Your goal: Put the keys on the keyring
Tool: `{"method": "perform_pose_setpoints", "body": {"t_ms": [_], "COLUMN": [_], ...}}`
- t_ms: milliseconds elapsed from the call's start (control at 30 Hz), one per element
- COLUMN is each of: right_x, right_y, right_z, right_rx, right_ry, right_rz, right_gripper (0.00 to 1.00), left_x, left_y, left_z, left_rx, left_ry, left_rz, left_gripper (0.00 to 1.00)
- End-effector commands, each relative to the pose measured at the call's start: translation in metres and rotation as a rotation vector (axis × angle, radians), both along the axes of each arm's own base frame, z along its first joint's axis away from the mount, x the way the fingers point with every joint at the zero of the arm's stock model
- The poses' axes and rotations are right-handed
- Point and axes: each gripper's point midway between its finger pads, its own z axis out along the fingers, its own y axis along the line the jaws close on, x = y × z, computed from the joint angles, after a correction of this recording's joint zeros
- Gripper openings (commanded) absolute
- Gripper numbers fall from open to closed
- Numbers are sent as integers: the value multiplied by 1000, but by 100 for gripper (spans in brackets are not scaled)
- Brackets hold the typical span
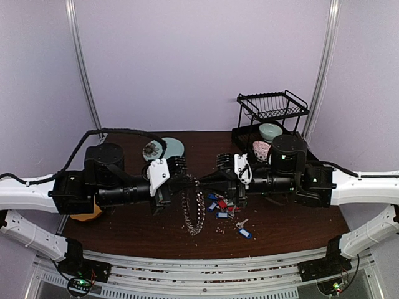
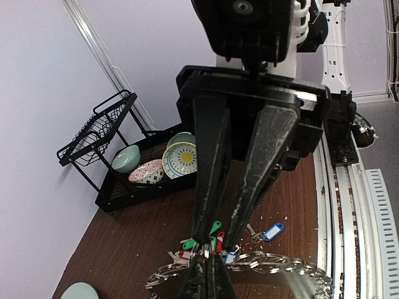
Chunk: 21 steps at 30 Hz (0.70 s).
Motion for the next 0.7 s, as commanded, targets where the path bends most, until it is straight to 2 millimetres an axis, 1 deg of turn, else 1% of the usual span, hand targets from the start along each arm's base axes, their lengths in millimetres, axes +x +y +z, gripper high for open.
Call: {"method": "perform_pose_setpoints", "body": {"t_ms": [0, 133, 367, 667], "right_x": [1, -2, 1, 1], "right_y": [0, 2, 4, 7], "right_z": [12, 14, 10, 7], "right_rx": [-3, 8, -7, -35], "right_ry": [-34, -27, -32, -42], "right_rz": [-7, 13, -1, 9], "right_gripper": [14, 7, 11, 10], "left_x": [-3, -3, -5, -7], "left_y": [-4, -5, -6, -8], "left_z": [35, 33, 32, 29], "left_rx": [-86, -77, -71, -58], "left_ry": [-45, -42, -42, -43], "left_rz": [-25, -28, -42, -62], "left_gripper": [0, 0, 0, 0]}}
